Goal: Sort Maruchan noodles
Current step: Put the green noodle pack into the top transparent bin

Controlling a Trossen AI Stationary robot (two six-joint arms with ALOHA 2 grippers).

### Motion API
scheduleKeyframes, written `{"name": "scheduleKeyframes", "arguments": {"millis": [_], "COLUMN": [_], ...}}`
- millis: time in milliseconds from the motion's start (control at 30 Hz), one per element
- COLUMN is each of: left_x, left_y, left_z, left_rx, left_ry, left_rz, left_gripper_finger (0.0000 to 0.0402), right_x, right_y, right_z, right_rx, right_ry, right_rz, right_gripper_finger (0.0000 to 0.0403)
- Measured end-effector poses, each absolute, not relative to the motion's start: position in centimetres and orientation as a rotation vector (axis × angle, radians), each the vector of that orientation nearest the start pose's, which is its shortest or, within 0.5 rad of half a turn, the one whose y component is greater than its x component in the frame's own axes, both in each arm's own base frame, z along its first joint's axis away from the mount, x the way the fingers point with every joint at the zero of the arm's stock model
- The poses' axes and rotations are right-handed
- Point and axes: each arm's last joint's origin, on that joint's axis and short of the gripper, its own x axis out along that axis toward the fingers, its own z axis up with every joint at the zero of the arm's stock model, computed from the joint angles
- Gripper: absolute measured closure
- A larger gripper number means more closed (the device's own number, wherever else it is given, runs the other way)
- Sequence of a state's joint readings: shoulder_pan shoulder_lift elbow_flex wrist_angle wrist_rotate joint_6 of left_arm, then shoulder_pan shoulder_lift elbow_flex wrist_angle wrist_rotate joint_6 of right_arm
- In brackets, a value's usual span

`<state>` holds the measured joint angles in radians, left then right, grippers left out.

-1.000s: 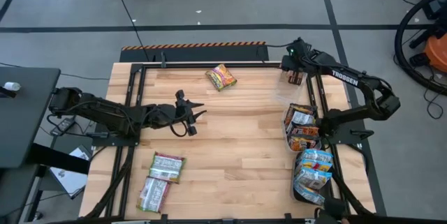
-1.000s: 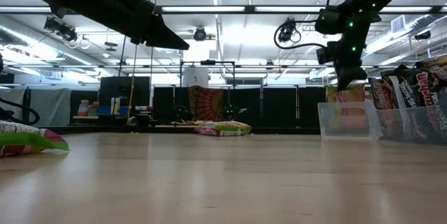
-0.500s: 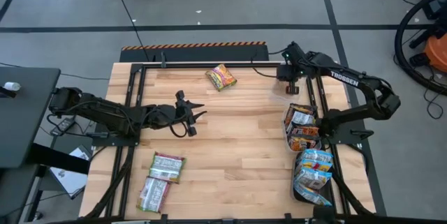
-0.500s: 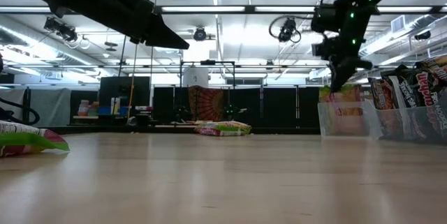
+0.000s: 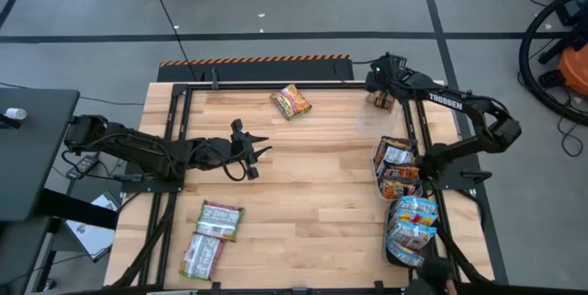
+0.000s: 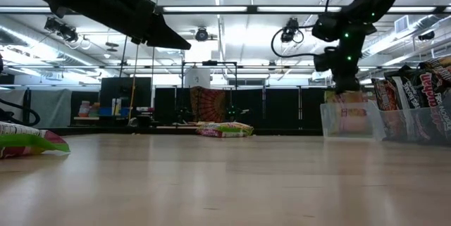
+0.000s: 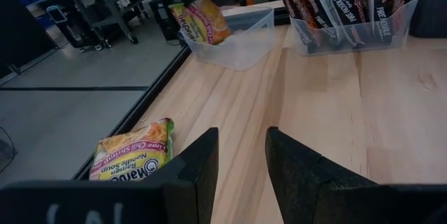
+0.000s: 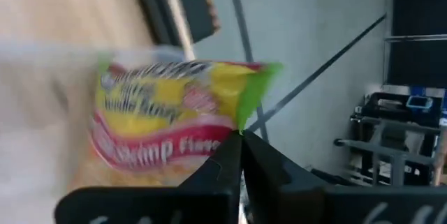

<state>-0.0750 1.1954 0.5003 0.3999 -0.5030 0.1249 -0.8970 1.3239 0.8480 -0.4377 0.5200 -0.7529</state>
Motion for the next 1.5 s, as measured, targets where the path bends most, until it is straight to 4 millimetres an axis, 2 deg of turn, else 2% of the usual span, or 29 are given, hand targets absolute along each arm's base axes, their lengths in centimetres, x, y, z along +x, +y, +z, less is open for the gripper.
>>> {"name": "scheduleKeyframes", "arguments": {"millis": [233,467,600,933,1300,1367,1500], "left_x": [23.9,23.9,23.9,23.9,23.9,24.0,24.3], "left_y": [-0.4,-0.4,-0.4,-0.4,-0.4,-0.4,-0.6], "left_z": [21.1,21.1,21.1,21.1,21.1,21.3,22.1], "left_rx": [0.2,0.2,0.2,0.207,0.209,0.208,0.204], "left_ry": [0.31,0.31,0.31,0.312,0.312,0.308,0.286], "left_rz": [0.408,0.408,0.408,0.408,0.426,0.426,0.421], "left_gripper_finger": [0.0276,0.0276,0.0276,0.0276,0.0276,0.0276,0.0276], "right_x": [15.1,14.5,14.4,14.4,13.9,14.0,15.7], "right_y": [-21.2,-21.6,-21.7,-21.8,-20.4,-20.0,-18.8], "right_z": [22.8,23.0,23.2,23.6,27.9,28.3,28.3], "right_rx": [-0.348,-0.273,-0.289,-0.239,-0.27,-0.255,-0.138], "right_ry": [1.326,1.309,1.309,1.233,1.054,1.001,0.823], "right_rz": [-0.901,-1.059,-1.141,-1.228,-1.279,-1.222,-0.942], "right_gripper_finger": [0.0336,0.0253,0.0226,0.022,0.0219,0.0219,0.0219]}}
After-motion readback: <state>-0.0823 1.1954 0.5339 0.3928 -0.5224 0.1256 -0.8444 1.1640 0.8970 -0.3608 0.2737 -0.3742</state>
